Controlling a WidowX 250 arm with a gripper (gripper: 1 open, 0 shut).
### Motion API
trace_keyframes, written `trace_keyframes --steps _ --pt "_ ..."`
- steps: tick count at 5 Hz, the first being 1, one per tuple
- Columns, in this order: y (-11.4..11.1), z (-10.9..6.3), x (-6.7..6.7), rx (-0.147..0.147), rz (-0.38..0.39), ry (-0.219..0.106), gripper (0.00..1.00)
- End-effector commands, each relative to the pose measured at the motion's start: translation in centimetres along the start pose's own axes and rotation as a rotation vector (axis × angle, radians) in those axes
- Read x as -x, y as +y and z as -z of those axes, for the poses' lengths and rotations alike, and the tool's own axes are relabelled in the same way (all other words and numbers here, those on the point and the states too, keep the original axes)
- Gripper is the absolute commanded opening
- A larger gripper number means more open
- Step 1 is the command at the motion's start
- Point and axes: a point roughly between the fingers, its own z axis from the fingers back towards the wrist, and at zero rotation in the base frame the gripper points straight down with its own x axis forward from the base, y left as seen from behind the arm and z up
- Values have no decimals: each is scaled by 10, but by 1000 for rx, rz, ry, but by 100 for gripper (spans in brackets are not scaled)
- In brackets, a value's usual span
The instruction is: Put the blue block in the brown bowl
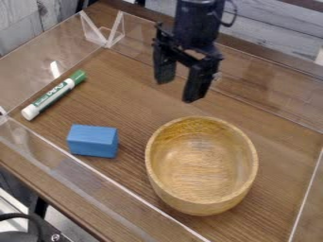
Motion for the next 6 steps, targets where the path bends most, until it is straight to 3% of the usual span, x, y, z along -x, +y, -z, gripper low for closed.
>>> trace_keyframes --steps 1,4,6 --pt "8 -16 8 -44 169 -59 100" --pt "25 -7 23 -82 545 -29 100" --pt "53 0 48 -123 829 0 100"
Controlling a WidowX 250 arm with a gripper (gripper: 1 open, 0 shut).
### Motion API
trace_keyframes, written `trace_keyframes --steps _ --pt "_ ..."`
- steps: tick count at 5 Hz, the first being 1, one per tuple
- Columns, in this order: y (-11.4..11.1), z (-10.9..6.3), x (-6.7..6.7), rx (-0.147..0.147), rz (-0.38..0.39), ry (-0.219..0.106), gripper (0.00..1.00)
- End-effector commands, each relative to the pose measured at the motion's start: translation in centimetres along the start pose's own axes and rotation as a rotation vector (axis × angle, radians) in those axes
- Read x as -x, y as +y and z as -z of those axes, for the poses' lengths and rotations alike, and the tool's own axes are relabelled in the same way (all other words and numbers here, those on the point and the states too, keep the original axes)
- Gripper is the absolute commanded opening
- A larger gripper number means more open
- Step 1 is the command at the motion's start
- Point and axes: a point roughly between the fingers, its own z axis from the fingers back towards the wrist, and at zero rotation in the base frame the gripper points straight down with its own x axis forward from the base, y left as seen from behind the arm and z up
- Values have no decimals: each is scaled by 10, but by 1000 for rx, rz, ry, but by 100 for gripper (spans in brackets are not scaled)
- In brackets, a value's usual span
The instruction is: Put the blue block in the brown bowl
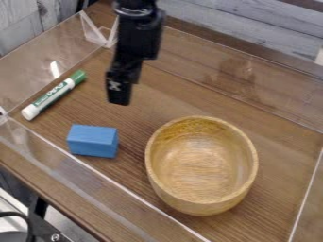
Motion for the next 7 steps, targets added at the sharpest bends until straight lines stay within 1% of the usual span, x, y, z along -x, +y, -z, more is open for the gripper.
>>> trace_keyframes --steps 1,3,5,7 --pt "-3 -8 16 -59 56 0 100" --pt "-14 6 26 -54 54 -23 100" --pt "-20 24 32 -47 35 -44 100" --pt "-24 42 35 -47 12 -65 100"
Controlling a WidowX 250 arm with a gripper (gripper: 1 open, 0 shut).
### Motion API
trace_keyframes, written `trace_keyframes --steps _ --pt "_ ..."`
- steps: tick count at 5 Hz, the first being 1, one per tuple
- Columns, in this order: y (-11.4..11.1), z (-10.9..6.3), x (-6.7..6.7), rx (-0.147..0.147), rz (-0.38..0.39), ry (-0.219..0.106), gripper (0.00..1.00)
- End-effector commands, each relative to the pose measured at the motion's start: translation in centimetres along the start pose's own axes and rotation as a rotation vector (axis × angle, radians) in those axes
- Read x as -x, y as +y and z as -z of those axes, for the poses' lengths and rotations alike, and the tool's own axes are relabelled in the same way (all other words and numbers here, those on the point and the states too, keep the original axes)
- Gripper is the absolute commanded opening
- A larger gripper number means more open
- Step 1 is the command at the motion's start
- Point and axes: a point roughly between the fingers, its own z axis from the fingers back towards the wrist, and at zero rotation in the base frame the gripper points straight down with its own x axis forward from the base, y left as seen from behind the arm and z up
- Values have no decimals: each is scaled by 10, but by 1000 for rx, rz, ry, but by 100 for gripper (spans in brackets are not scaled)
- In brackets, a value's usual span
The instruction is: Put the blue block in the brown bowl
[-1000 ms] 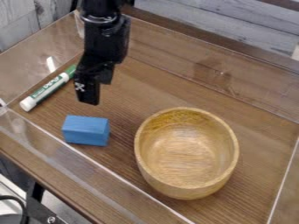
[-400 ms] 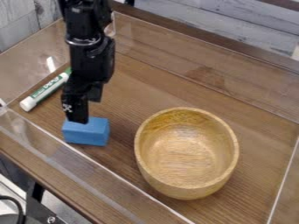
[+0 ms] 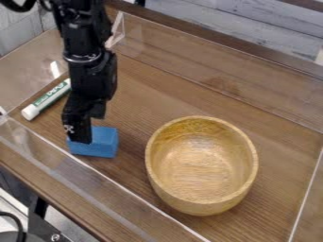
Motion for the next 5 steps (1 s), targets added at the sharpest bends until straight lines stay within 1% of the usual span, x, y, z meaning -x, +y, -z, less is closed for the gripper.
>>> trace_keyframes --steps 1,3,4,5 --pt "6 0 3 -51 -1 -8 100" --pt "7 15 2 -64 -3 -25 100" --pt "8 19 2 -69 -5 -34 100" --pt "9 23 1 -75 -8 -43 0"
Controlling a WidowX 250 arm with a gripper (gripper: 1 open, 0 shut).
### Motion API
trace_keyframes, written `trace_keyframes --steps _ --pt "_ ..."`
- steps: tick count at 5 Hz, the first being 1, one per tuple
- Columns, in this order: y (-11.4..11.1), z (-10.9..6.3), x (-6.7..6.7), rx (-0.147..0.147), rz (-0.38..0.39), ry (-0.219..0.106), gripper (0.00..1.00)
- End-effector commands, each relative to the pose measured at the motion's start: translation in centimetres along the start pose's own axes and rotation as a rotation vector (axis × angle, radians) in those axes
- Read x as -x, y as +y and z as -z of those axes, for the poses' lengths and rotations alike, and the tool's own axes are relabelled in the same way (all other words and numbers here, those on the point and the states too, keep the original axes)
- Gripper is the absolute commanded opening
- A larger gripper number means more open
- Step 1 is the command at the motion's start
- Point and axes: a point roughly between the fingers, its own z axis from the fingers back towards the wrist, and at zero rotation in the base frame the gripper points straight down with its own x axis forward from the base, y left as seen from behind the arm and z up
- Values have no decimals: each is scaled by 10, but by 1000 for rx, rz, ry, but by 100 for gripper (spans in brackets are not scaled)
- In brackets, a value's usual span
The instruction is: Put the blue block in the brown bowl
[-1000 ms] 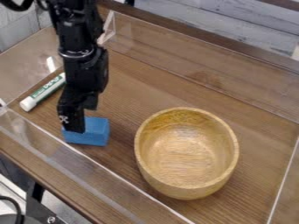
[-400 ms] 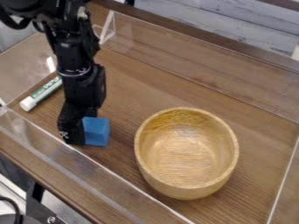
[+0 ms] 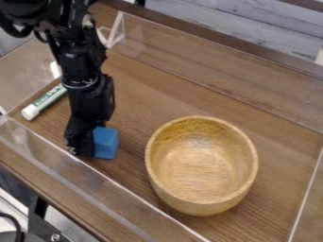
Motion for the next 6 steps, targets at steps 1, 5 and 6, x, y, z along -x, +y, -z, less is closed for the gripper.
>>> trace_keyframes --steps 1,5,6 --pt "4 -10 2 -28 -16 2 0" --pt "3 -27 -1 -25 -58 3 0" --pt "2 -30 -2 -24 -66 1 0"
